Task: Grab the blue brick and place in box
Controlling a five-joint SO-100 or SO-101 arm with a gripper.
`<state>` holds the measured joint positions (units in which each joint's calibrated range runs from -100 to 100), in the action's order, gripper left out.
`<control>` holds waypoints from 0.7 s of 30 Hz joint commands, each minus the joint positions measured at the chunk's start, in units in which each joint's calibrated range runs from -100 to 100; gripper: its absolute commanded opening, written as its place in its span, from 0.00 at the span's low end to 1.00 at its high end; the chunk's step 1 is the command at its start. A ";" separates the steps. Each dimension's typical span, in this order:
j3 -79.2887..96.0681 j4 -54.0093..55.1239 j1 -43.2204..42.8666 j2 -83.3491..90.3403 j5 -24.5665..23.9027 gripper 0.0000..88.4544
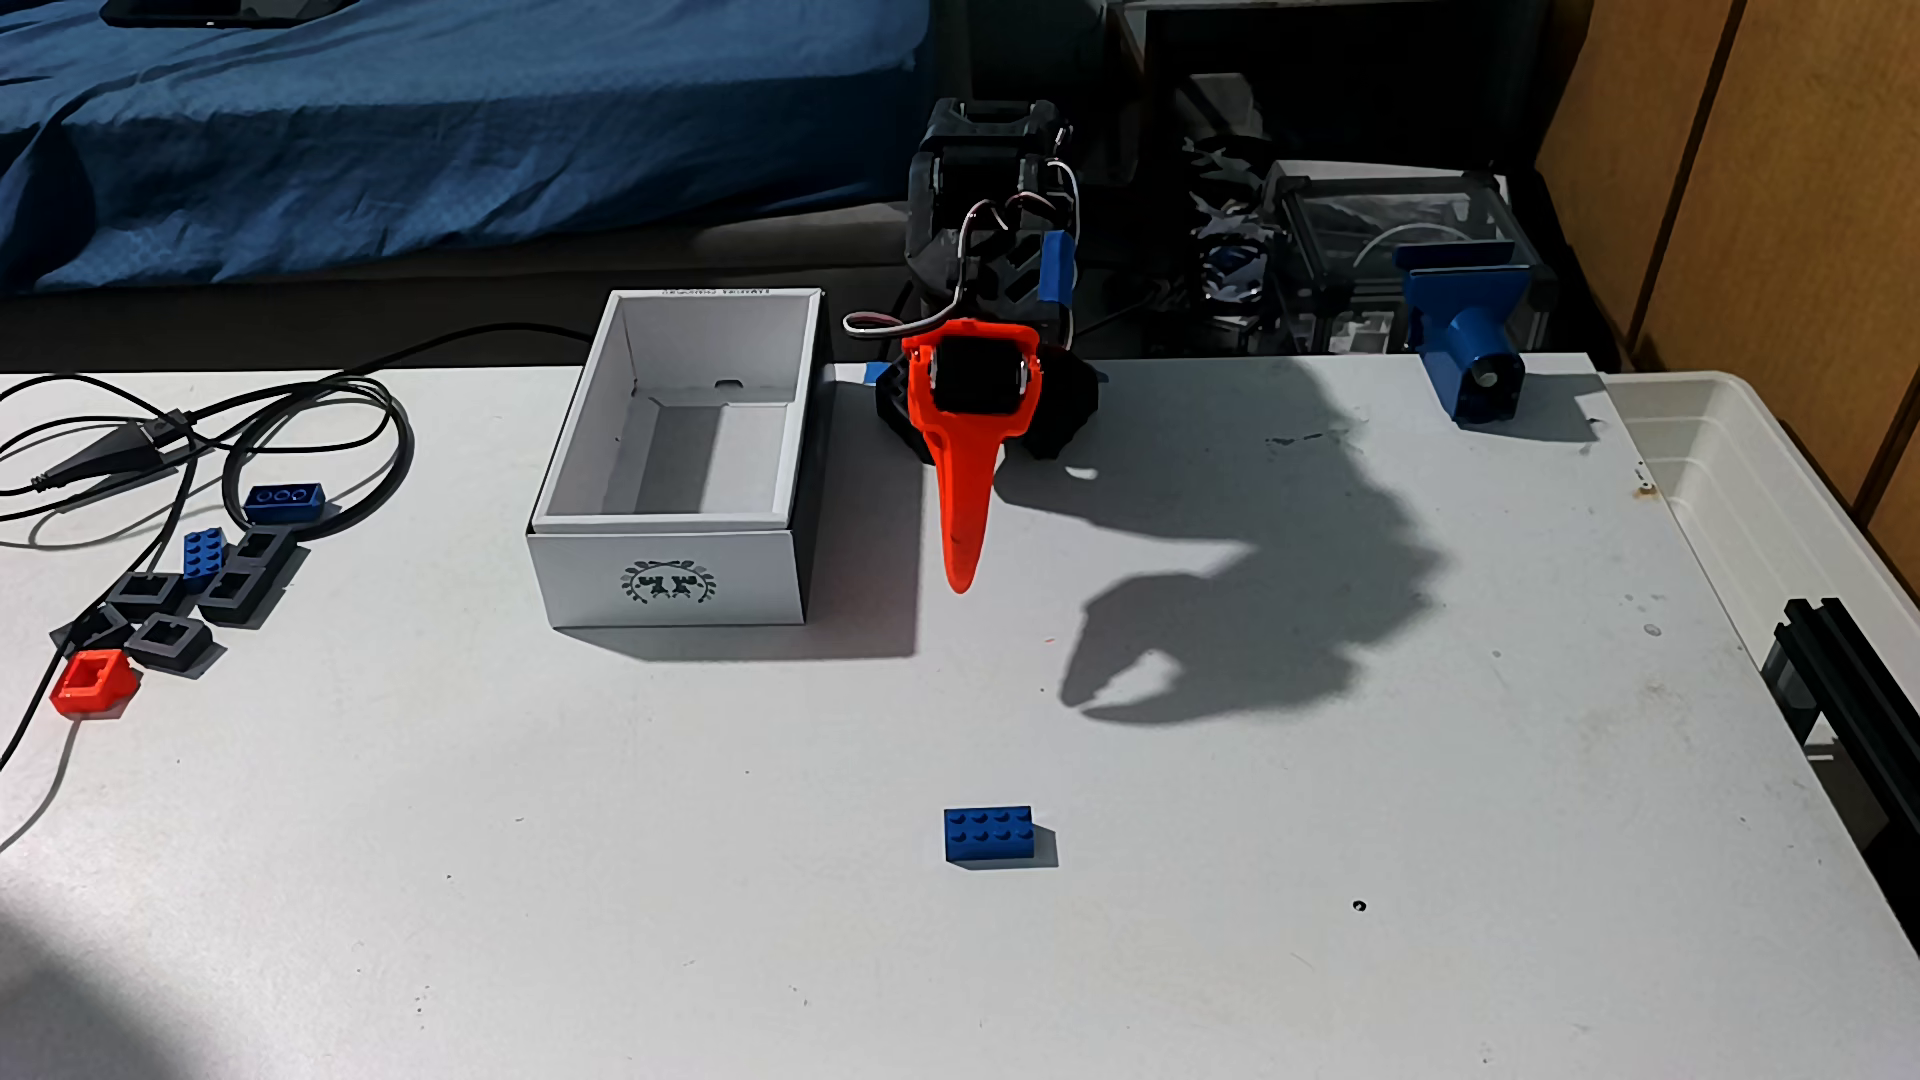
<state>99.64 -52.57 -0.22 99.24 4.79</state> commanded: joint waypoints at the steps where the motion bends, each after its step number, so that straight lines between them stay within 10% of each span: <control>1: -0.35 -0.12 0.37 0.25 0.18 0.01; 21: -0.35 0.05 0.07 0.25 0.18 0.01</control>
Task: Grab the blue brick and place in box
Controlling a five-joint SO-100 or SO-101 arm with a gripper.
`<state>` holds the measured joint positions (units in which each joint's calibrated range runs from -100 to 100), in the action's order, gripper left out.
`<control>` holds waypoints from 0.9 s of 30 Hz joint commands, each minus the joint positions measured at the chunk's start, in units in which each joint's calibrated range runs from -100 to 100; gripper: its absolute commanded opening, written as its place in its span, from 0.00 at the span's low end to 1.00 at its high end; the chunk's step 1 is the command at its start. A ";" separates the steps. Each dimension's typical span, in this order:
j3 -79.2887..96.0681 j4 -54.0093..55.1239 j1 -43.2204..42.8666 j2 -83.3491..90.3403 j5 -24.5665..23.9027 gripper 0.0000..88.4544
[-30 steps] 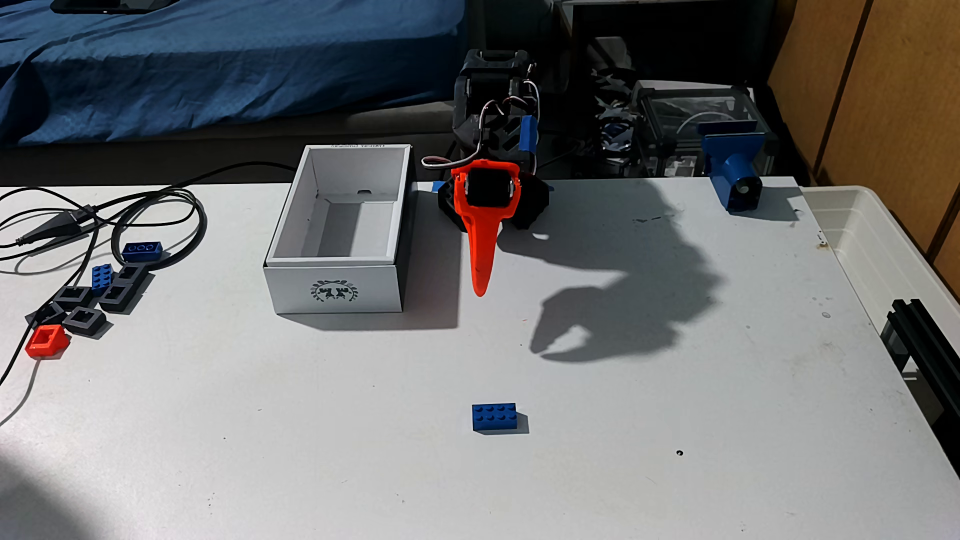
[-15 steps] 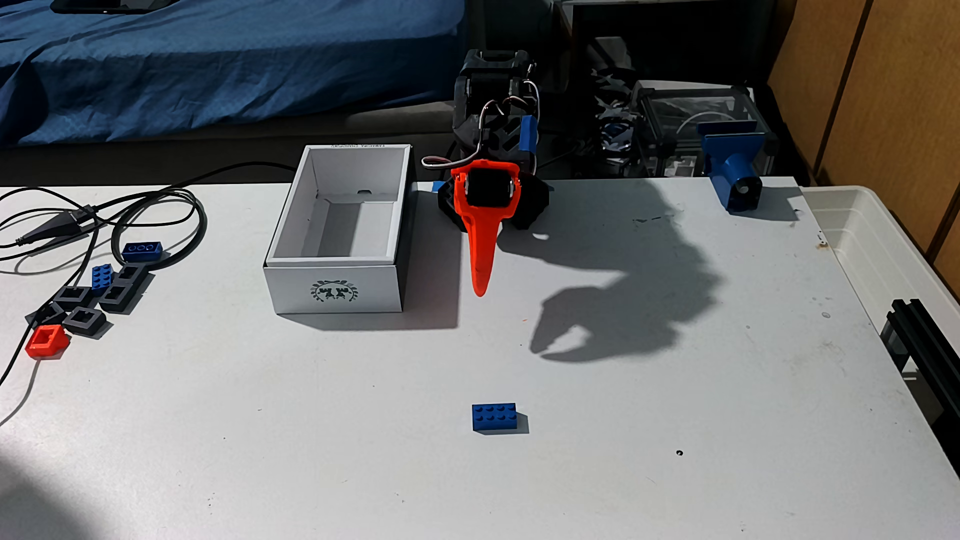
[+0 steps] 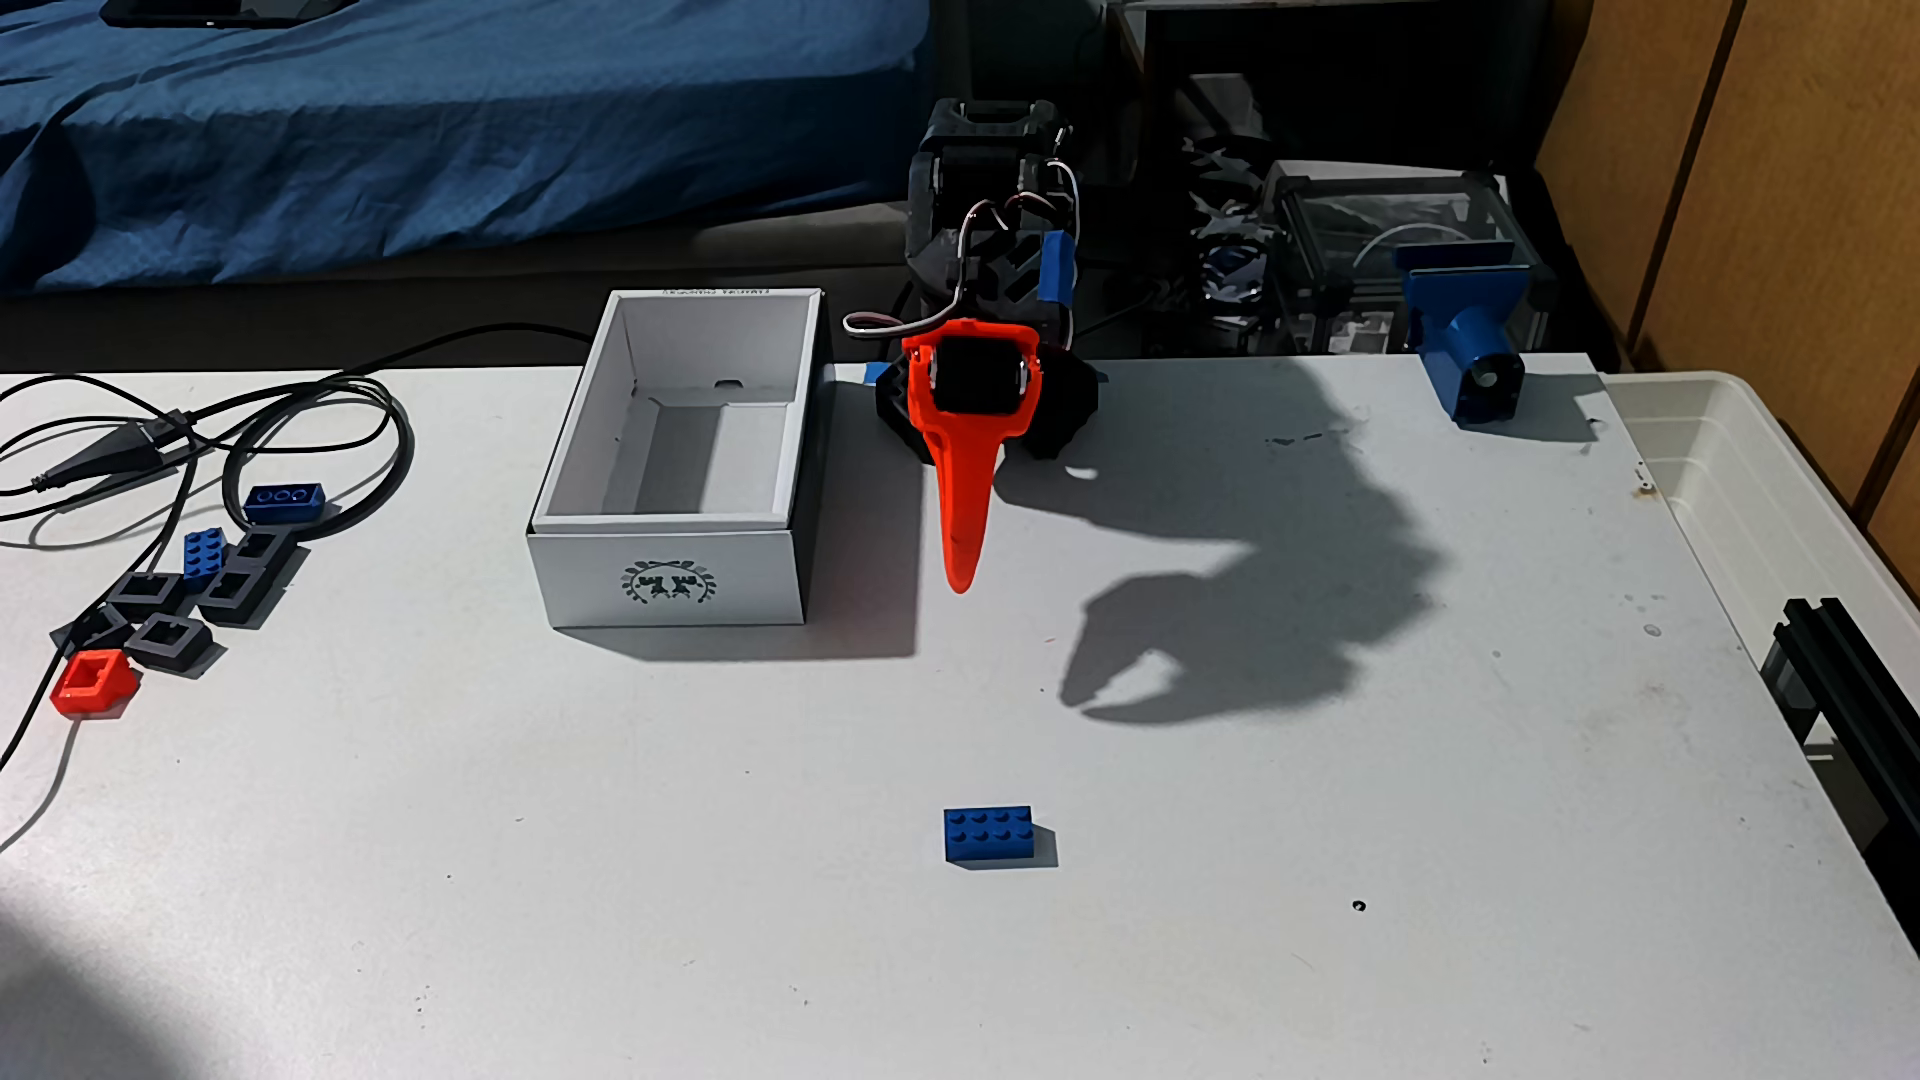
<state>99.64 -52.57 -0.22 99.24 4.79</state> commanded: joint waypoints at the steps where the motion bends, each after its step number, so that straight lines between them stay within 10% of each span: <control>1: -0.35 0.05 0.07 0.25 0.18 0.01; 27: -13.48 -13.48 2.23 -0.68 -0.34 0.01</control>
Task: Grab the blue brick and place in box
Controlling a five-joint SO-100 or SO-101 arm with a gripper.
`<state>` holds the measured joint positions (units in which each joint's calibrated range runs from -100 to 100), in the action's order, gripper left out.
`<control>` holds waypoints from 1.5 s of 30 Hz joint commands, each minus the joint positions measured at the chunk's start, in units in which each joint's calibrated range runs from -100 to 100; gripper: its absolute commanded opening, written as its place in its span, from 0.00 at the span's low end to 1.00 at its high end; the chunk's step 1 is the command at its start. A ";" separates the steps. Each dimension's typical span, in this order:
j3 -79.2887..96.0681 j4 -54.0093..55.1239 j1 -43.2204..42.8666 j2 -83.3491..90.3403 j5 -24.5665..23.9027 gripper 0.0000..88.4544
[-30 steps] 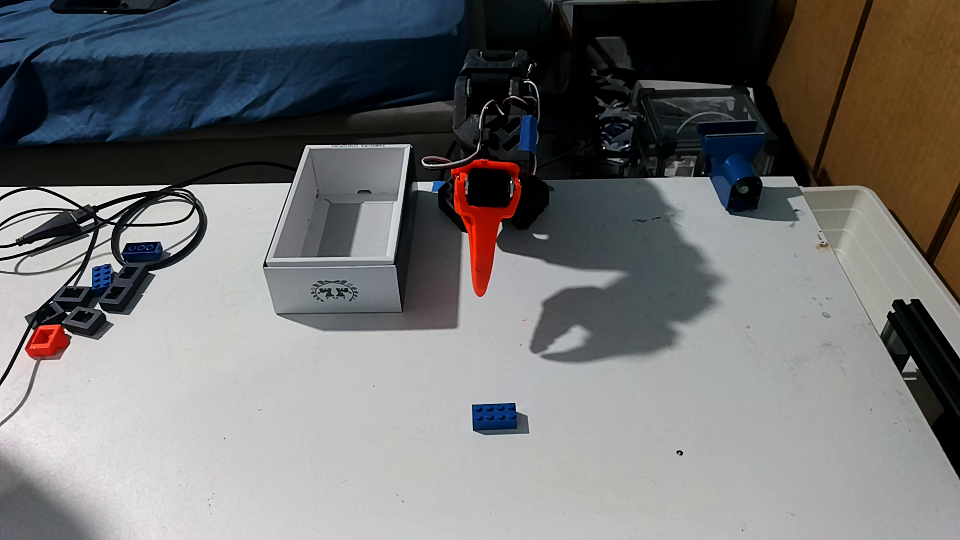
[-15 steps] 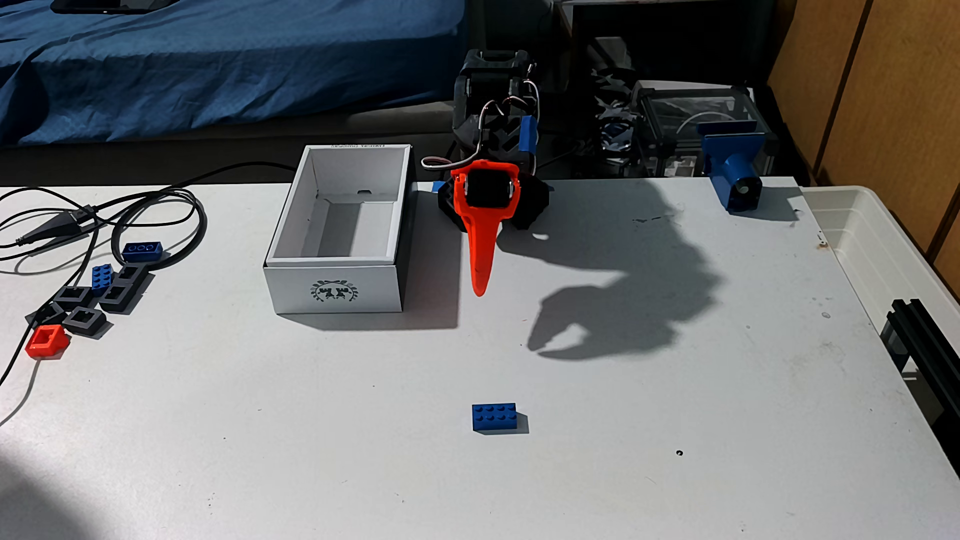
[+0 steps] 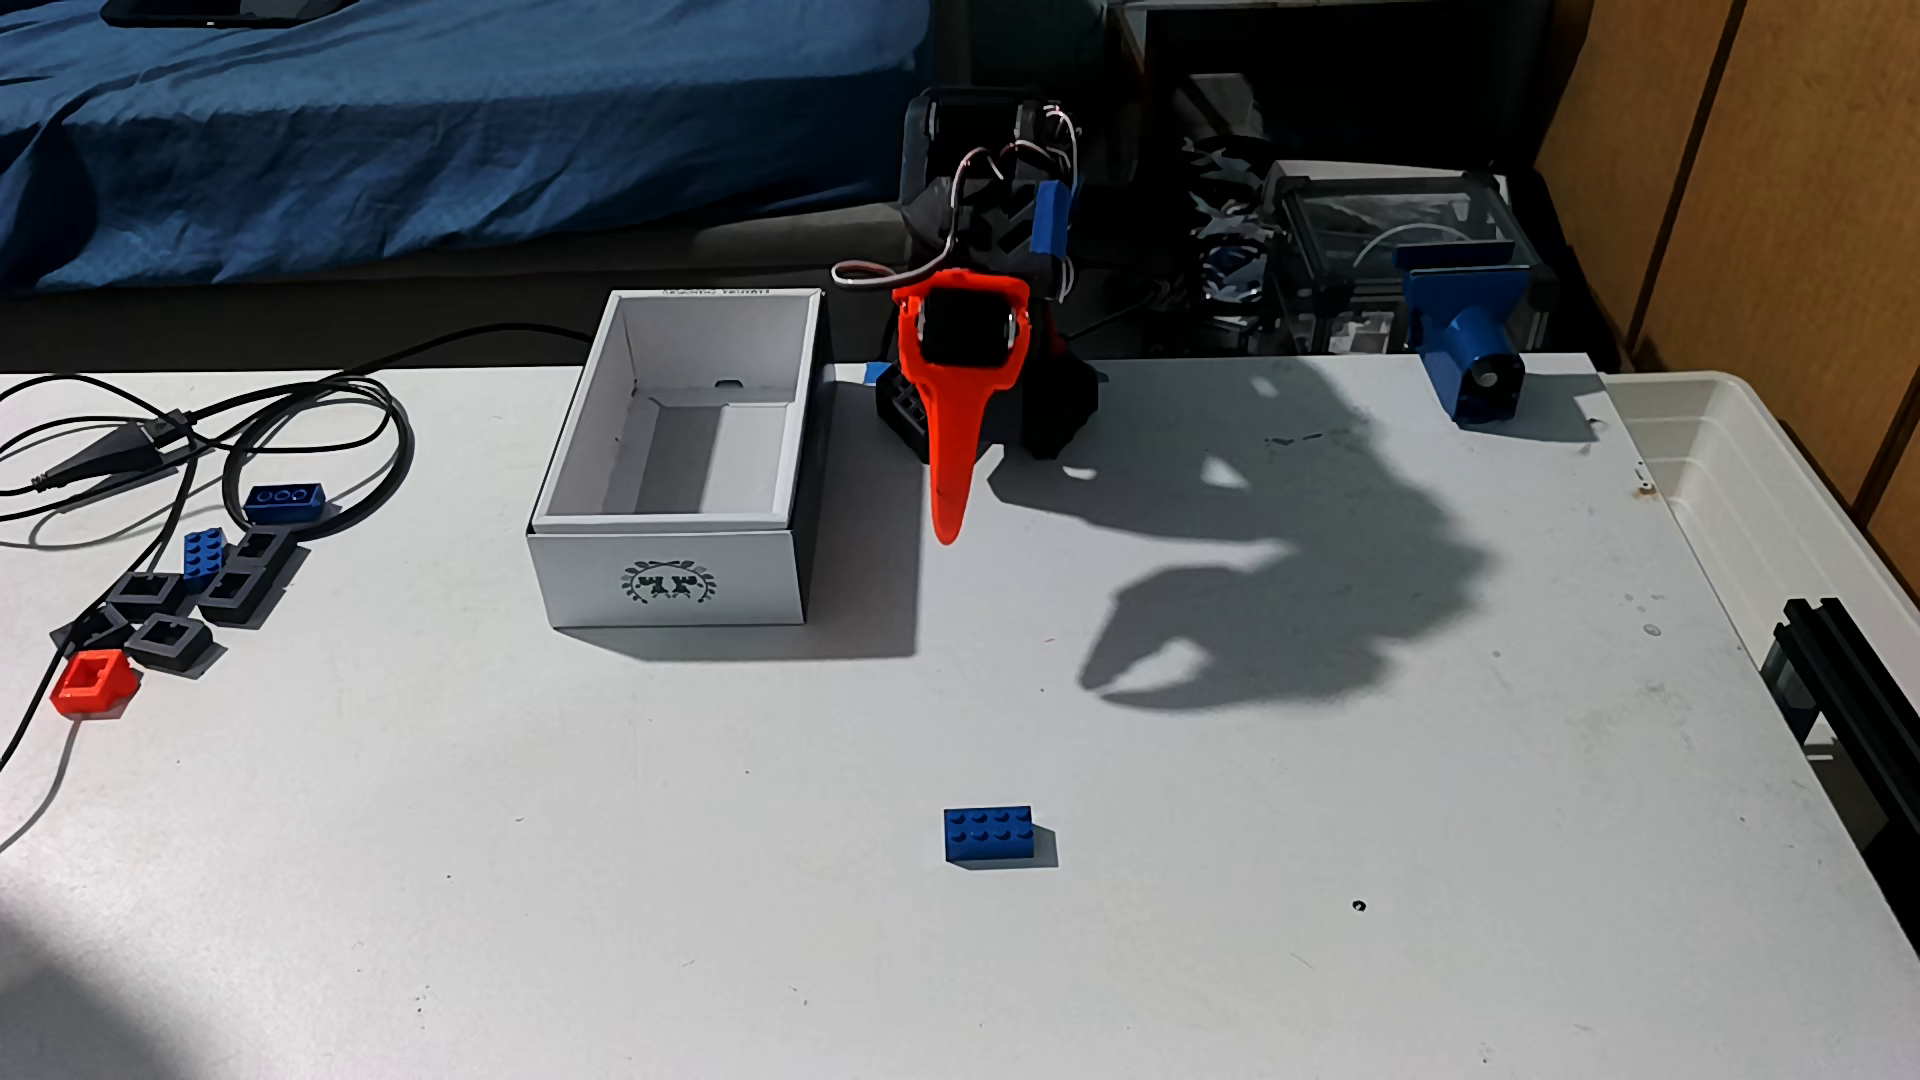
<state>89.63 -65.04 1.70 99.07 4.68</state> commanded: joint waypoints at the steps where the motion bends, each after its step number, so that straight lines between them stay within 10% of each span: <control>1: -3.83 -1.01 0.31 -0.51 -0.24 0.01; 45: -29.82 -4.20 2.83 -12.69 0.18 0.02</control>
<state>65.67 -68.99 4.06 92.15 4.68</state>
